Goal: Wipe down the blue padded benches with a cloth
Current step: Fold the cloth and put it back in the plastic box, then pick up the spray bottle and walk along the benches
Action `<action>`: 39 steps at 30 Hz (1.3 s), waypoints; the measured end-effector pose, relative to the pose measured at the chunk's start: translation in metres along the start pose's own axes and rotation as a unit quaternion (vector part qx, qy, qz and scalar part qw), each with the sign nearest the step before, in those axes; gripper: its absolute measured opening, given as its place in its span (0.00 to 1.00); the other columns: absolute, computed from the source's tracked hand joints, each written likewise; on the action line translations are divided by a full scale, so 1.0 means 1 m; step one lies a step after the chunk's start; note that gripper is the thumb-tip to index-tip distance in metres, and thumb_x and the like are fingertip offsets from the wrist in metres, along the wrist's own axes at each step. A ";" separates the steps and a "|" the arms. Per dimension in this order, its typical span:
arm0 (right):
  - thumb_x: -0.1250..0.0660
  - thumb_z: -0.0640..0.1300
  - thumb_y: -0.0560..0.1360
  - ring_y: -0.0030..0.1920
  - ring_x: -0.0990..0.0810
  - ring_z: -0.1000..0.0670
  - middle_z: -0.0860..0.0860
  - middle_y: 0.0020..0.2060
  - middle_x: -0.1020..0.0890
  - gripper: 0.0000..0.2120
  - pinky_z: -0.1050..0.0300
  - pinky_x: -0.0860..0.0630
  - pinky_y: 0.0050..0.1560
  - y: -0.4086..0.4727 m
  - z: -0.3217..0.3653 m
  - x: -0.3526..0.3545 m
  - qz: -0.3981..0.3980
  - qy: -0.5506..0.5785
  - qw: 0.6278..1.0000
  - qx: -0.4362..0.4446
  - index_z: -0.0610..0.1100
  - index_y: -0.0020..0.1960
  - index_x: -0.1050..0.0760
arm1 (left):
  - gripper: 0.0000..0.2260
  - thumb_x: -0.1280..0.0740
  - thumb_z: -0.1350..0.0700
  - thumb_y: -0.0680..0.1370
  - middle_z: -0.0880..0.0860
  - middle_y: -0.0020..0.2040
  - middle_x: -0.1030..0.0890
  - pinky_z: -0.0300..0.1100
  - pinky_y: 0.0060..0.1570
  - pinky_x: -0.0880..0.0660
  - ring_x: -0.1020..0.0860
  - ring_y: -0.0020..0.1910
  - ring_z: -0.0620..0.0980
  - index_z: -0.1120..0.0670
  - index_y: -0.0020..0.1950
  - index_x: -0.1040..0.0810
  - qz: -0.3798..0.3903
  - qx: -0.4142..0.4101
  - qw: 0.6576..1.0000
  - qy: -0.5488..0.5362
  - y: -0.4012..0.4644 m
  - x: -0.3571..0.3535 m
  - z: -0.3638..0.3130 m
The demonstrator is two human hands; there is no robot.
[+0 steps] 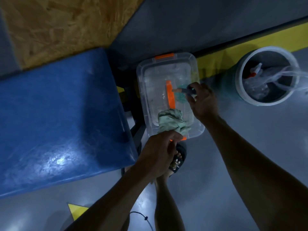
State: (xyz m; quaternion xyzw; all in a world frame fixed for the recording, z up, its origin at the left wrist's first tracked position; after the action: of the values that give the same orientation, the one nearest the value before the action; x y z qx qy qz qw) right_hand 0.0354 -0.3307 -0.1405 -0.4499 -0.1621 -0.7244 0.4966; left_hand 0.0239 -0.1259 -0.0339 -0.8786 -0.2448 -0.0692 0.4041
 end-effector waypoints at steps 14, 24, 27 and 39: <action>0.31 0.42 0.77 0.37 0.27 0.61 0.56 0.41 0.27 0.02 0.62 0.28 0.37 -0.083 0.094 0.106 0.024 0.106 0.992 0.071 0.48 0.49 0.23 | 0.17 0.29 0.49 0.78 0.42 0.53 0.21 0.27 0.43 0.27 0.21 0.48 0.38 0.43 0.65 0.27 -0.175 -0.065 0.978 -0.088 -0.039 0.081 -0.060; 0.30 0.45 0.74 0.46 0.22 0.53 0.59 0.45 0.26 0.08 0.50 0.24 0.45 -0.151 0.211 0.220 0.048 0.165 0.979 0.106 0.50 0.53 0.23 | 0.06 0.27 0.60 0.75 0.46 0.47 0.17 0.32 0.47 0.25 0.18 0.48 0.41 0.53 0.51 0.17 -0.114 -0.142 0.981 -0.066 -0.157 0.153 -0.151; 0.31 0.49 0.73 0.51 0.23 0.54 0.56 0.50 0.26 0.09 0.57 0.25 0.49 -0.167 0.247 0.259 0.045 0.222 0.966 0.125 0.48 0.52 0.23 | 0.06 0.27 0.60 0.75 0.44 0.47 0.17 0.33 0.48 0.24 0.19 0.48 0.42 0.52 0.51 0.17 -0.125 -0.168 0.976 -0.060 -0.202 0.175 -0.175; 0.24 0.47 0.69 0.46 0.21 0.59 0.58 0.45 0.20 0.17 0.64 0.27 0.48 -0.234 0.406 0.369 0.203 0.376 0.897 0.111 0.52 0.56 0.25 | 0.04 0.29 0.55 0.78 0.51 0.42 0.17 0.49 0.49 0.22 0.18 0.44 0.48 0.53 0.51 0.18 -0.148 -0.263 0.951 -0.070 -0.376 0.266 -0.256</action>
State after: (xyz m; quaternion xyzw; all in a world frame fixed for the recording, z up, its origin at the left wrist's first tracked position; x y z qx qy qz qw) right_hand -0.0049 -0.1591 0.4295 -0.1087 0.0527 -0.7002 0.7037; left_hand 0.0921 -0.0089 0.4751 -0.9104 -0.3725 -0.1287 0.1258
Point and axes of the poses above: each hand's wrist, its own y-axis towards the middle knuckle, its own x-axis out of the back of the hand, z = x × y, the point moved 4 cm from there along y, towards the middle knuckle
